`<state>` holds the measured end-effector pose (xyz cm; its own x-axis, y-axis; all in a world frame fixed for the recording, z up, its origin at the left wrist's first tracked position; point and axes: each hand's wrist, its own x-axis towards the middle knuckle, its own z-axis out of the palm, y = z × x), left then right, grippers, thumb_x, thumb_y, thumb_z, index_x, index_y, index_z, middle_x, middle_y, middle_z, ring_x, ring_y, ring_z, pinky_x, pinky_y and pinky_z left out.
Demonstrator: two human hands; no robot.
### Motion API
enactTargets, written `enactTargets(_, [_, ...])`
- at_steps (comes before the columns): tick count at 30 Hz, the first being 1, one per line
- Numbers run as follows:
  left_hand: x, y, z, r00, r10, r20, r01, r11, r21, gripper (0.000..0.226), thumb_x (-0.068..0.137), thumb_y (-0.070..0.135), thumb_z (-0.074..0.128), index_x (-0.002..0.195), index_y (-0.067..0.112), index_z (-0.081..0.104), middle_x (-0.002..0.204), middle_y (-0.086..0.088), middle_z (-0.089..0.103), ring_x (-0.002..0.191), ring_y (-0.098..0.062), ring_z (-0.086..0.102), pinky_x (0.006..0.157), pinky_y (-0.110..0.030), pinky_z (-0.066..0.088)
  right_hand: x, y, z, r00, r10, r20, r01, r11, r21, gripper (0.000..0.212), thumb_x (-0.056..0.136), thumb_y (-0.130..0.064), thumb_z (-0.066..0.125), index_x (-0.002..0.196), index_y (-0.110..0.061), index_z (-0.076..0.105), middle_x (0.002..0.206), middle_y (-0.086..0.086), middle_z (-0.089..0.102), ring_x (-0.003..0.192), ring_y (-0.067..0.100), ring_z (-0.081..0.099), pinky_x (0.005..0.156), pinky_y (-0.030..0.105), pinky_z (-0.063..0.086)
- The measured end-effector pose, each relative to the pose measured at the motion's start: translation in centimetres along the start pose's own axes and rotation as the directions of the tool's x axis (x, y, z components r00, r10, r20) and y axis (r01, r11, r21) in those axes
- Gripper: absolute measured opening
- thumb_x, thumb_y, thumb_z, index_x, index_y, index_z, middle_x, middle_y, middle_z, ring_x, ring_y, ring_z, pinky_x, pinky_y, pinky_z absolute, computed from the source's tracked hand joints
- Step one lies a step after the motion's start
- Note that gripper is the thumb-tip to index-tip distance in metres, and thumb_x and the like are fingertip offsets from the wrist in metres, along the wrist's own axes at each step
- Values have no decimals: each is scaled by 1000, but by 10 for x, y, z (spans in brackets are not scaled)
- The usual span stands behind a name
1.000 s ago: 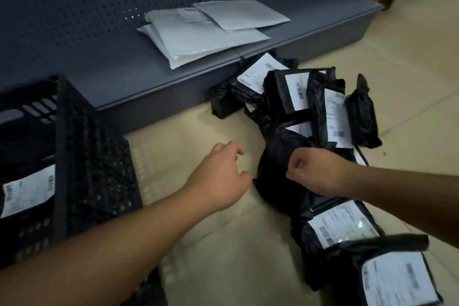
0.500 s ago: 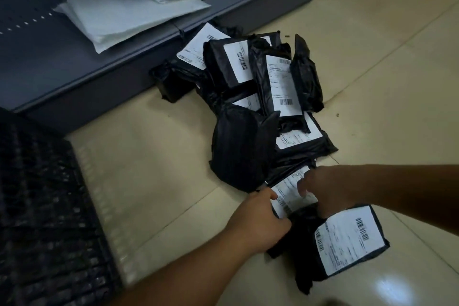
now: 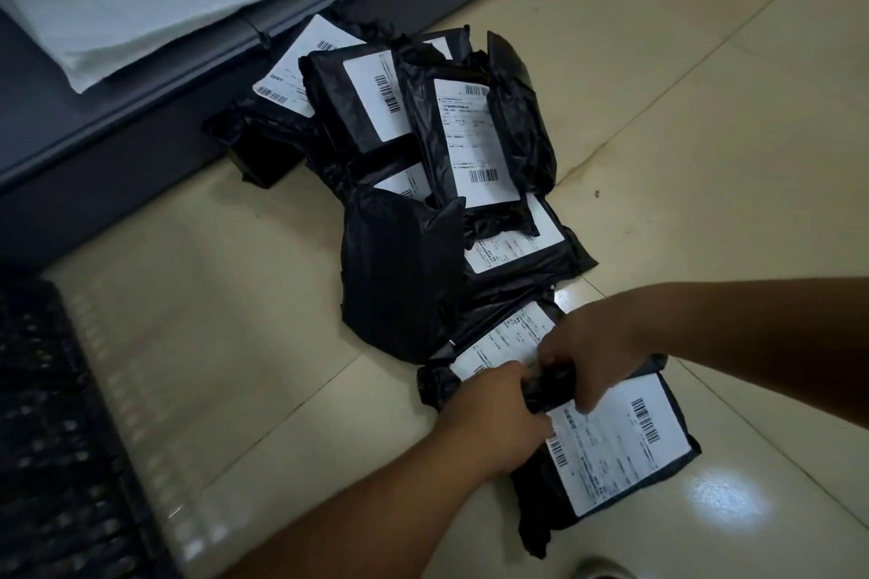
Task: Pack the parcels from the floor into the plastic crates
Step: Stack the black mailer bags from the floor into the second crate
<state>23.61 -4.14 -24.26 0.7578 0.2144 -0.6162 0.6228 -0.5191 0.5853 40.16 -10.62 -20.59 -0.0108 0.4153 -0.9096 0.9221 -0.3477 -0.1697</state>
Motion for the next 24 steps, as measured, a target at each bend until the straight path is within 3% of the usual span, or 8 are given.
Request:
enactTargets(6, [8,3,-8,1000,-17,-23,17,999,-31,14,92,24,55,99,19,66,100,2,65,94,-19,63,70,-26,46,4,8,-3,1000,5,22,-5,1000,-13,40,77,-49,72,111,-27,66,100,-4,64,93,17,64,84,38,56])
enactTargets(9, [12,1,-17,998,-56,-10,55,995,-85,9,89,23,56,83,20,62,83,4,62,80,-19,62,65,-27,46,4,6,-7,999,13,45,-15,999,31,39,79,-46,73,110,-22,68,86,-4,65,77,13,62,73,31,54])
enactTargets(11, [12,-2,-24,997,-76,2,76,990,-122,11,88,23,57,82,17,64,79,2,64,74,-17,62,64,-29,49,3,3,-11,998,35,47,-38,997,66,37,82,-42,73,109,-16,67,76,-5,60,65,11,55,61,26,46])
enactTargets(14, [8,-5,-37,997,-83,-3,82,984,-156,13,89,23,60,88,13,68,82,-2,69,77,-20,67,70,-33,56,2,1,-19,999,43,27,-46,993,111,38,83,-42,75,107,-14,66,78,-5,58,65,10,52,57,24,42])
enactTargets(19, [-1,-11,-60,994,-108,-5,104,966,-235,14,89,22,64,97,17,74,96,-5,76,91,-22,73,82,-36,60,-2,-2,-32,999,32,-7,-30,984,177,35,81,-46,78,104,-25,63,83,-10,60,72,7,55,60,22,45])
enactTargets(22, [-9,-19,-75,992,-128,3,123,952,-279,10,89,20,66,95,20,75,95,-2,76,90,-19,73,79,-32,60,-5,-6,-37,999,25,-21,-19,970,241,39,80,-44,80,110,-28,62,96,-11,65,84,6,61,68,20,49])
enactTargets(24, [-15,-27,-88,990,-142,0,135,941,-309,8,88,20,68,93,22,74,90,2,75,81,-12,71,68,-24,57,-7,-8,-41,999,26,-31,-17,959,285,44,78,-44,82,114,-28,61,103,-10,67,91,7,63,72,21,51])
